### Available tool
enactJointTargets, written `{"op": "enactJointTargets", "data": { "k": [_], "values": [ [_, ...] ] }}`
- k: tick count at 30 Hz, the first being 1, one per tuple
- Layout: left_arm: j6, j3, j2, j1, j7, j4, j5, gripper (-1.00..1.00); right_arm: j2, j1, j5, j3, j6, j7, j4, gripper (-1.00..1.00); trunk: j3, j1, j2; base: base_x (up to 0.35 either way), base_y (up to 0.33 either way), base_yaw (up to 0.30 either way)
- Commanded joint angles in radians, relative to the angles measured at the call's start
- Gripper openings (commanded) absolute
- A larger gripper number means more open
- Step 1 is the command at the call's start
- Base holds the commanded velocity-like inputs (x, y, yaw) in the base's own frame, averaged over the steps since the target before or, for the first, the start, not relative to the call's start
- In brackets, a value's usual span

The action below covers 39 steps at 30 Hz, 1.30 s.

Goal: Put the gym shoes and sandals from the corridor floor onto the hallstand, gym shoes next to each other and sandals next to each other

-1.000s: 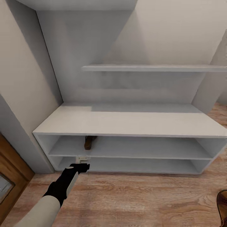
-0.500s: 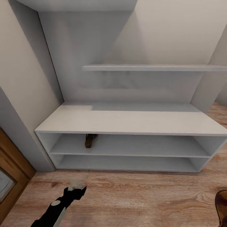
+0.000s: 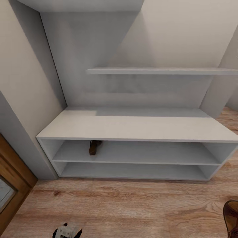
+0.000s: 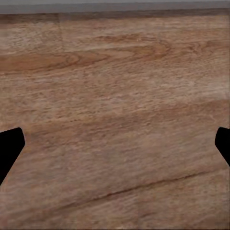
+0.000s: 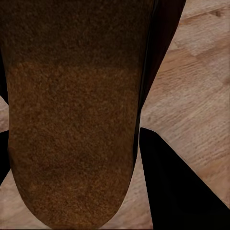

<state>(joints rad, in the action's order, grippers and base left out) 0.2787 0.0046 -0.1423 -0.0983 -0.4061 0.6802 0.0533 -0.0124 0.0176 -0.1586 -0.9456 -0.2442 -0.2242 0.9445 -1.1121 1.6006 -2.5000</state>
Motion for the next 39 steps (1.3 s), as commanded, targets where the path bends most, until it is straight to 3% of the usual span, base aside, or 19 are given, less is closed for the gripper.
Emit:
{"op": "enactJointTargets", "data": {
  "k": [1, 9, 18, 30, 39],
  "values": [
    [0.060, 0.019, -0.014, 0.068, -0.020, -0.001, 0.027, 1.00, 0.000, -0.001, -0.006, -0.005, -0.003, -0.005, -0.014, -1.00, 0.000, 0.000, 0.000, 0.000, 0.000, 0.000],
    [0.112, 0.027, -0.016, 0.103, -0.026, -0.002, 0.038, 1.00, -0.001, -0.001, -0.006, -0.005, -0.003, -0.005, -0.020, -1.00, 0.000, 0.000, 0.000, 0.000, 0.000, 0.000],
    [0.118, 0.029, -0.017, 0.107, -0.024, -0.001, 0.040, 1.00, -0.003, -0.001, -0.003, -0.005, -0.004, -0.004, -0.012, -1.00, 0.000, 0.000, 0.000, -0.004, 0.001, 0.000],
    [0.116, 0.033, -0.019, 0.108, -0.023, 0.001, 0.040, 1.00, -0.003, -0.001, -0.002, -0.005, -0.004, -0.003, -0.015, -1.00, 0.000, 0.000, 0.000, -0.270, 0.155, 0.000],
    [0.116, 0.078, -0.019, 0.108, -0.041, 0.001, 0.039, 1.00, -0.003, -0.001, -0.002, -0.005, -0.004, -0.003, -0.017, -1.00, 0.000, 0.000, 0.000, -0.266, 0.223, 0.000]
  ]
}}
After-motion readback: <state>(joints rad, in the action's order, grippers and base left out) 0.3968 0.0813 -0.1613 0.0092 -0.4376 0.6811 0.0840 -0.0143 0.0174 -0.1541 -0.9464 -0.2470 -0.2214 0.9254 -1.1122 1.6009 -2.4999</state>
